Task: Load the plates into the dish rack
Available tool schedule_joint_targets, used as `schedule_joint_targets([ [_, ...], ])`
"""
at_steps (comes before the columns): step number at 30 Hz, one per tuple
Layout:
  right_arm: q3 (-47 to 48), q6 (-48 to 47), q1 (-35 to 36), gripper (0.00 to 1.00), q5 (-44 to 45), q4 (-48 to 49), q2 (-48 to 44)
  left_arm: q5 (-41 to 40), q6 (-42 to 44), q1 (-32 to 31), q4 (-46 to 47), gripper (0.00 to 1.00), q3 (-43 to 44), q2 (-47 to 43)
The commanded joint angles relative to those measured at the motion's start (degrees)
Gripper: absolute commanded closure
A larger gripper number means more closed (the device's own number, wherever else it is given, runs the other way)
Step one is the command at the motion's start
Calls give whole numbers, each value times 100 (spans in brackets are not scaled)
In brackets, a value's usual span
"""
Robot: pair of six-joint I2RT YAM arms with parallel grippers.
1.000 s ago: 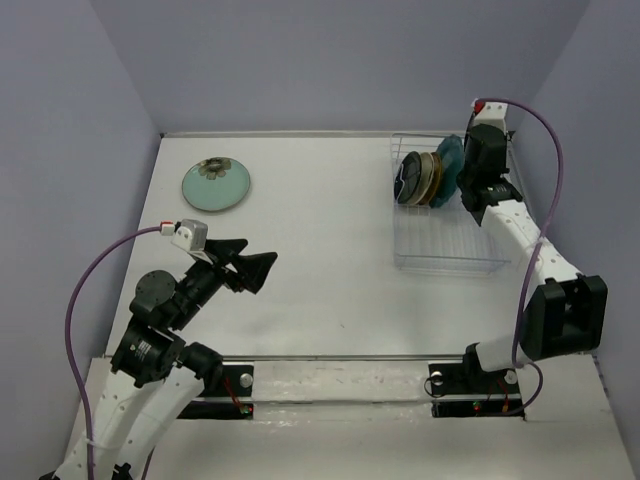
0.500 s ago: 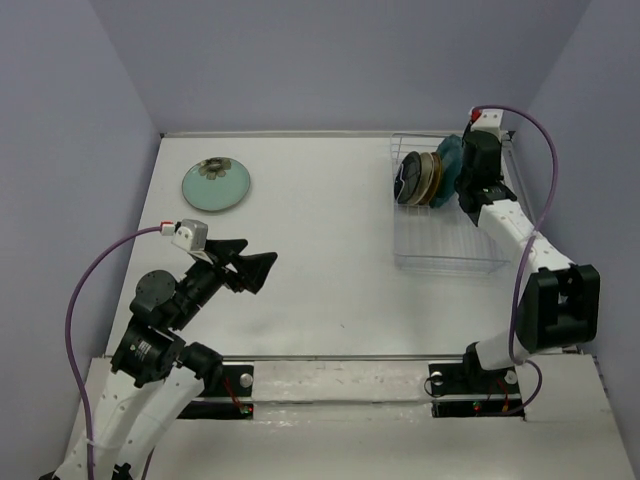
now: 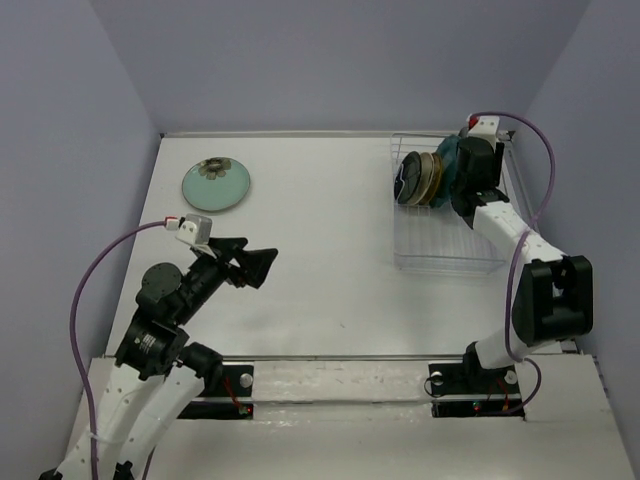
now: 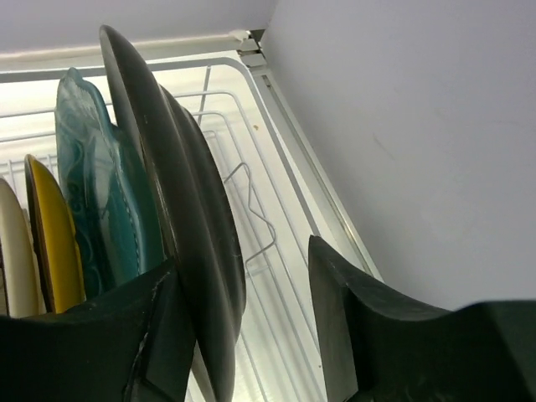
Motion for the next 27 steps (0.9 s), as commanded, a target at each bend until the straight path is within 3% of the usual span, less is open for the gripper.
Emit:
schedule_joint_targets([
  [1, 63, 295, -37, 41, 302, 581, -356, -41, 34, 154, 152, 1, -8, 295],
  [11, 354, 1657, -37, 36, 179, -824, -927, -41, -343, 338, 459, 1, 124, 1052],
  [18, 213, 2149, -37, 31, -234, -1379, -1350, 82, -1064, 347, 1388, 1, -51, 1736],
  [20, 205, 2185, -37, 39, -252, -1415, -1271, 134, -1213, 347, 1618, 1, -86, 1921],
  [21, 196, 2211, -37, 48, -252, -1415, -1236, 152, -1327, 347, 1715, 1, -95, 2009],
  [22, 187, 2246, -37, 65, -261, -1406, -1183, 161, -1372, 347, 1864, 1, -95, 2158],
  [23, 187, 2272, -37, 70, -287, -1406, -1131, 170, -1407, 347, 1900, 1, -78, 2212],
  [25, 187, 2334, -37, 78, -427, -1406, -946, 161, -1460, 339, 1962, 1, -16, 2317],
  [27, 204, 2387, -37, 79, -515, -1406, -719, 56, -1460, 339, 1962, 1, 54, 2335],
])
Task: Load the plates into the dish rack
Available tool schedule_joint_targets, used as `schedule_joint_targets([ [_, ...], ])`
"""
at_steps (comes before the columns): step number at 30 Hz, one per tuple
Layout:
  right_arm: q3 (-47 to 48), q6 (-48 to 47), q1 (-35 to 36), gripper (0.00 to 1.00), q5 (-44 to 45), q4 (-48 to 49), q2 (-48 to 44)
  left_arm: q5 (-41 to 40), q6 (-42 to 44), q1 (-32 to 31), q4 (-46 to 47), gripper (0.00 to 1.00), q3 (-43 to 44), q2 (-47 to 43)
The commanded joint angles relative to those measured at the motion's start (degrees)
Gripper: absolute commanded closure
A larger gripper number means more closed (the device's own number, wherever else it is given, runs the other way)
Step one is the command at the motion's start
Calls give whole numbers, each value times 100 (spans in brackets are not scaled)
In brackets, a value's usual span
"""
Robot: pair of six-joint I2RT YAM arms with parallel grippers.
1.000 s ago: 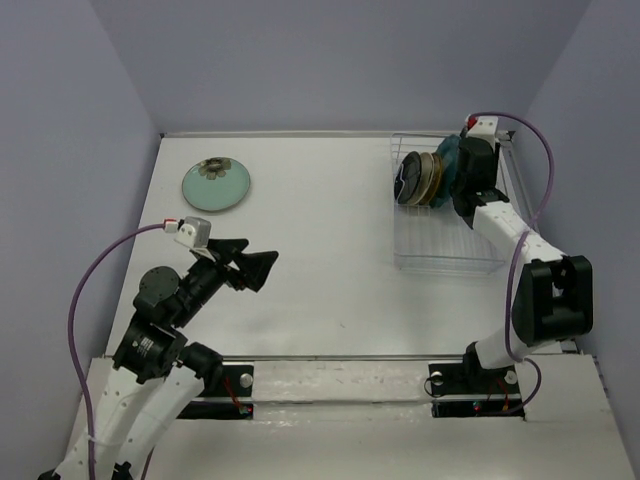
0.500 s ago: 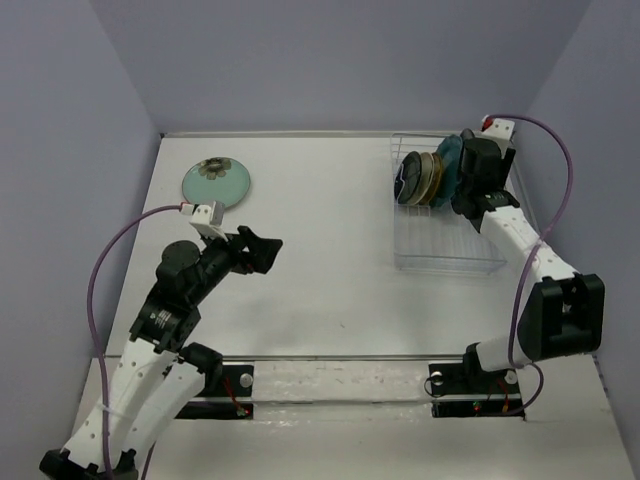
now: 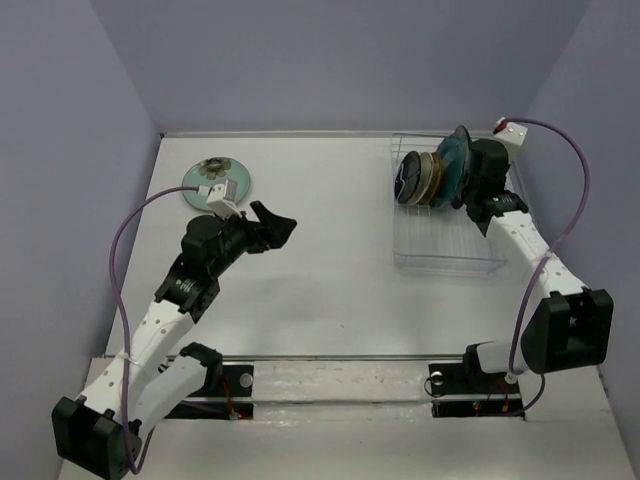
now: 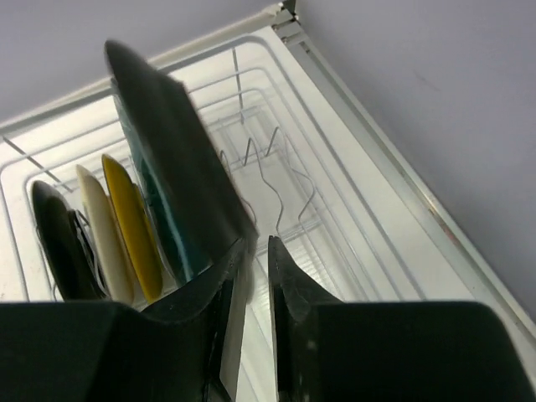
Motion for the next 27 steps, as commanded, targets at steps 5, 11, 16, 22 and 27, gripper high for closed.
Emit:
schedule_joint_targets([
  [5, 148, 467, -30, 77, -273, 32, 346, -525, -74, 35, 386, 1, 228, -54],
  [11, 209, 633, -30, 60, -738, -29, -321, -693, -214, 52, 762, 1, 307, 525],
  [16, -115, 871, -30, 42, -1397, -82, -1339, -755, -741, 236, 1509, 1, 254, 1193],
  [22, -836, 1257, -30, 9, -3346, 488, -2370, -1150, -1215, 631, 1993, 1, 245, 1939],
  [27, -1337, 1741, -30, 0, -5756, 1218, -2616, -1772, -2402, 1335, 2292, 1, -27, 2433],
])
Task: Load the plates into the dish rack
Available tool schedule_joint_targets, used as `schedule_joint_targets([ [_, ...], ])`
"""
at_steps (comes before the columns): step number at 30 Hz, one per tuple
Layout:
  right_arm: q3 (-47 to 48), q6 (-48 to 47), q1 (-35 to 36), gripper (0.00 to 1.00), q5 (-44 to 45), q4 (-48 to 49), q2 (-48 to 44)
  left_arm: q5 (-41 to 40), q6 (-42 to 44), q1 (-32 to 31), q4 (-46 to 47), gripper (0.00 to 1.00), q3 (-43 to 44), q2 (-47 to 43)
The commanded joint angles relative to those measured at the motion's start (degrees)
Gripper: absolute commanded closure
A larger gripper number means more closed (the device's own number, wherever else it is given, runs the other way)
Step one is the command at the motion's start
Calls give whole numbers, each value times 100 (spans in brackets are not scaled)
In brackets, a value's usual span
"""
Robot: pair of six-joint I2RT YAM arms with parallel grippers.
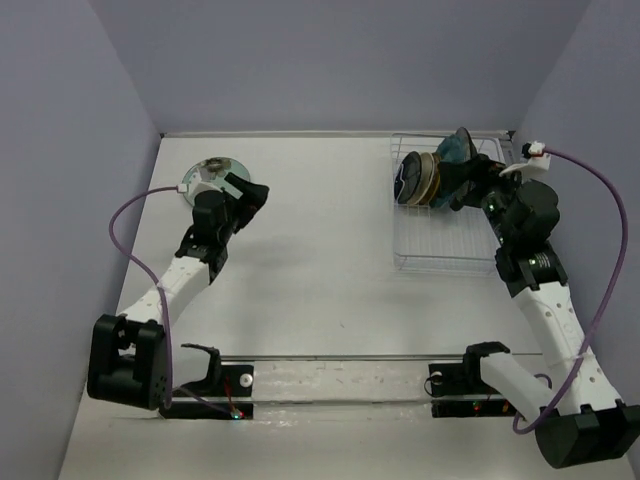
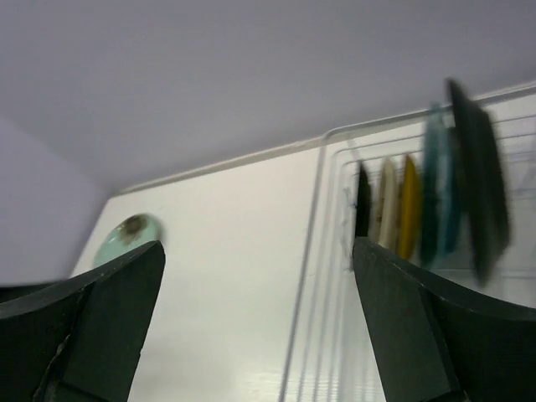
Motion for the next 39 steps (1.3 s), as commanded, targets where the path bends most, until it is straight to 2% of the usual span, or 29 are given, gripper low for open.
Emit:
schedule_joint_targets([
  [1, -400, 552, -21, 0, -2526, 860, -50, -1015, -981, 493, 642, 1, -149, 262],
  [6, -866, 816, -21, 0, -3169, 1264, -209, -1615, -1237, 1012, 660, 1, -167, 737],
  [10, -1121, 1001, 102, 0, -3557, 1634, -148, -1326, -1412, 1627, 634, 1, 104, 1580],
  [14, -1331, 1097, 268, 0, -3698, 1853, -25, -843, -1633, 2199, 633, 8, 316, 2626],
  [19, -1420, 1133, 453, 0, -3830, 2003, 142, -763, -1616, 2367, 905, 14, 623, 3382],
  [23, -1438, 1185, 584, 0, -3883, 2126, 283, -693, -1546, 2384, 1091, 29, 1018, 3866],
  [25, -1403, 1177, 585, 0, -3909, 2126, 327, -552, -1554, 2393, 1117, 41, 1264, 4208],
  [26, -1385, 1168, 585, 0, -3900, 2126, 353, -465, -1572, 2385, 1134, 51, 1335, 4305],
  [27, -1376, 1177, 585, 0, -3892, 2109, 362, -403, -1580, 2384, 1169, 56, 1396, 4411],
  [28, -1333, 1185, 637, 0, -3892, 2100, 380, -402, -1572, 2384, 1257, 67, 1484, 4499],
  [31, -1271, 1159, 638, 0, -3883, 2039, 467, -192, -1528, 2402, 1441, 92, 1564, 4614],
  [33, -1209, 1150, 638, 0, -3874, 2030, 581, 133, -1493, 2428, 1835, 94, 1389, 4518],
  [36, -1043, 1107, 699, 0, -3883, 1986, 827, 387, -1676, 2385, 2951, 94, 626, 3974],
  [39, -710, 966, 1128, 0, -3752, 1855, 1266, 432, -1914, 1991, 4373, 94, -672, 2940],
])
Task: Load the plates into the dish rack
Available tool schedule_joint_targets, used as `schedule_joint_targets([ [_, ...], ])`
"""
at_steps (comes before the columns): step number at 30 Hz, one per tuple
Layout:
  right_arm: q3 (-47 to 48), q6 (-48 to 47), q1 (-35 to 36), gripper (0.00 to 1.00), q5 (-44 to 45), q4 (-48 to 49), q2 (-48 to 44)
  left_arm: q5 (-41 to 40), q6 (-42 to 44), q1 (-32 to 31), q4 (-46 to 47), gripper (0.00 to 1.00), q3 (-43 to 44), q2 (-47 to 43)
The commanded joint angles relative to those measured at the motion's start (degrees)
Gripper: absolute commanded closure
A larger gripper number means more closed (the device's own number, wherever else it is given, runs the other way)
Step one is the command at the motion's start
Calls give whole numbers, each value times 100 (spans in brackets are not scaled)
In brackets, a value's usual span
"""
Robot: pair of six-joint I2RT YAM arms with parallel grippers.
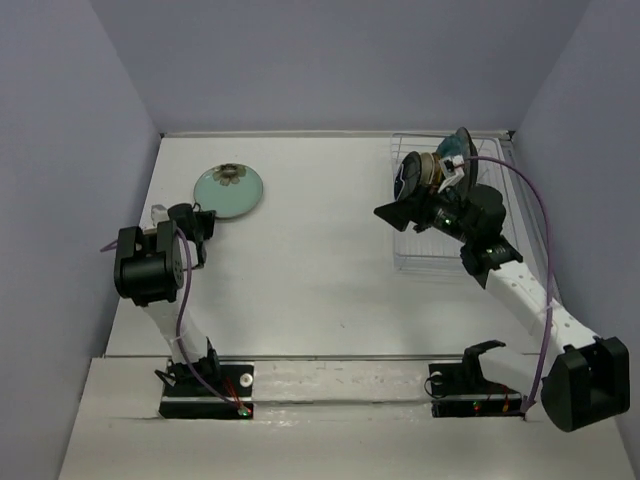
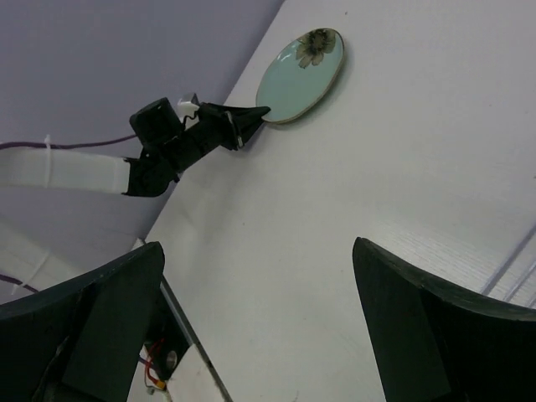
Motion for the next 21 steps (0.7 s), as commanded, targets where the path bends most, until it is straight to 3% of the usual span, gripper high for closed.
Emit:
schedule_joint_targets([
  [1, 712, -216, 618, 0, 111, 18, 482, 354, -111, -531, 1892, 94, -1325, -1448],
  [5, 1328, -691, 1427, 0, 875, -527, 1245, 484, -172, -997, 2455, 94, -2231, -2380],
  [11, 1565, -560, 1639, 0, 1675, -580, 2221, 1327, -296, -1454, 2676, 94, -2979, -3541],
  [17, 1671, -639, 1639, 0, 2335, -870, 2645, 1812, -113, -1516, 1773, 94, -3401, -5006],
  [21, 1698, -569, 1744, 0, 1651, -607, 2865, 2005, 20, -1648, 1252, 94, -3516, -5703],
])
